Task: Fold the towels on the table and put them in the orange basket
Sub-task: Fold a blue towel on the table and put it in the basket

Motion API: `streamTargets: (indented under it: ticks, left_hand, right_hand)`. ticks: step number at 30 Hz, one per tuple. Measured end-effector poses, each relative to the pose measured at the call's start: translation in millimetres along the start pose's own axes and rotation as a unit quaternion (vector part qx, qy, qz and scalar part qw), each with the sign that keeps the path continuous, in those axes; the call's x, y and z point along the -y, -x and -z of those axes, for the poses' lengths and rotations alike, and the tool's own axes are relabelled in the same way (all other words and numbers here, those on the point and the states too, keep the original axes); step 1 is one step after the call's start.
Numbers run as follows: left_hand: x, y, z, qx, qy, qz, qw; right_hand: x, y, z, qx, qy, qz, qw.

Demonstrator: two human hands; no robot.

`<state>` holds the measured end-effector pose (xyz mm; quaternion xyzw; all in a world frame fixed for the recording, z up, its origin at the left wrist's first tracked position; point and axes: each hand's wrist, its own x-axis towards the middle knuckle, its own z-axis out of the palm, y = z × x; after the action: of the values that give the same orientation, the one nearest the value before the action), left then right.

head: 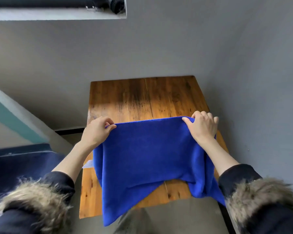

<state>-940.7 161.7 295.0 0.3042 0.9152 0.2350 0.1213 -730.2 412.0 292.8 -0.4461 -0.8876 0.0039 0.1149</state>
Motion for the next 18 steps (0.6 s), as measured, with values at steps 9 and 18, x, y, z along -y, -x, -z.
streamTargets:
  ticks: [9, 18]
  left_hand:
    - [30, -98, -62, -0.006, -0.004, -0.014, 1.0]
    - [76, -112, -125, 0.001, 0.029, -0.005, 1.0]
  right_hand:
    - [10, -62, -94, 0.006, 0.033, -0.004, 0.999]
    - [35, -61, -169, 0.116, -0.015, 0.026, 0.993]
